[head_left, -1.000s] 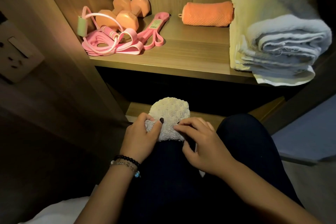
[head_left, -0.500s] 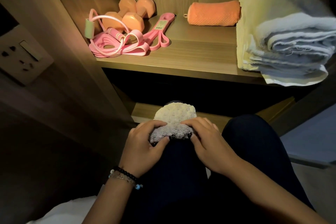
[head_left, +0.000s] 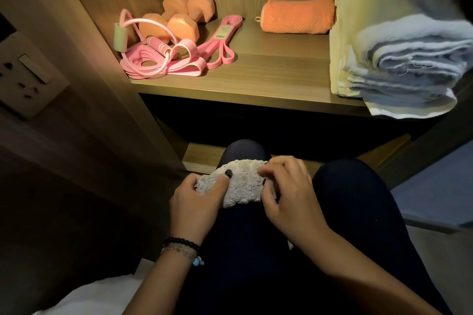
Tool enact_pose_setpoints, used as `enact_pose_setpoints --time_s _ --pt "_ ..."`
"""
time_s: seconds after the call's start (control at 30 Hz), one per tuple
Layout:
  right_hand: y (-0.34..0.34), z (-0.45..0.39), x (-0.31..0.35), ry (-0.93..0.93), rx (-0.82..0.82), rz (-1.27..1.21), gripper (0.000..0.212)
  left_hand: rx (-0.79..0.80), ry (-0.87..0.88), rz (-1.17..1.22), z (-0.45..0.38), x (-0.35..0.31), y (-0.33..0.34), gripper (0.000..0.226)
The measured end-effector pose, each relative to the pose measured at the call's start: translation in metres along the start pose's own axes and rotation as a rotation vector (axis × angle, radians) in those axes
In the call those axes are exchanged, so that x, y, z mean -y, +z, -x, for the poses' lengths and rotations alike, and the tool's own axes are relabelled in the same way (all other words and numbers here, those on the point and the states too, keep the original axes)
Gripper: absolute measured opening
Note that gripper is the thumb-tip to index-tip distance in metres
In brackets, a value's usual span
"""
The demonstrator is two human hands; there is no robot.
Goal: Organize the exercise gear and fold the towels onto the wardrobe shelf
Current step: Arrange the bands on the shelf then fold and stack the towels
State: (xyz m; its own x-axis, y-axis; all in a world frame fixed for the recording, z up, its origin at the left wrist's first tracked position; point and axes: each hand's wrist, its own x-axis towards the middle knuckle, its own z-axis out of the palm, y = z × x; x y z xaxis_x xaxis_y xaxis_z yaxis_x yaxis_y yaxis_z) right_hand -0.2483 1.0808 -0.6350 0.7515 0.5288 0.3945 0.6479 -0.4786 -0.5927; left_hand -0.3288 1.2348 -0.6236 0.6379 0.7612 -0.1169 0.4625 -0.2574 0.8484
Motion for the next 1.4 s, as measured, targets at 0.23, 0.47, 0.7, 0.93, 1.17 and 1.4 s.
enact_pose_setpoints --time_s 0.23,0.47,0.7,0.93,1.17,1.4 --pt "-0.008 0.008 -0.008 -0.261 0.397 0.232 0.077 -0.073 0.258 -0.179 -0.002 0.007 0.0 0.025" --pt "-0.006 -0.013 -0.014 -0.228 0.476 0.214 0.068 0.241 0.622 -0.344 -0.008 0.019 -0.009 0.052" --pt "0.0 -0.028 -0.022 0.068 0.497 -0.181 0.059 0.286 0.246 -0.037 -0.027 0.018 -0.003 0.048" --pt "0.019 -0.026 -0.026 0.455 0.218 -0.43 0.028 0.234 -0.016 0.184 -0.033 -0.007 0.013 0.011" --pt "0.01 -0.034 -0.019 0.467 0.127 -0.402 0.016 0.265 -0.171 0.521 -0.022 -0.011 0.007 0.019" --pt "-0.006 -0.033 -0.01 0.331 -0.087 -0.376 0.02 0.282 -0.148 0.79 -0.025 -0.026 0.004 0.03"
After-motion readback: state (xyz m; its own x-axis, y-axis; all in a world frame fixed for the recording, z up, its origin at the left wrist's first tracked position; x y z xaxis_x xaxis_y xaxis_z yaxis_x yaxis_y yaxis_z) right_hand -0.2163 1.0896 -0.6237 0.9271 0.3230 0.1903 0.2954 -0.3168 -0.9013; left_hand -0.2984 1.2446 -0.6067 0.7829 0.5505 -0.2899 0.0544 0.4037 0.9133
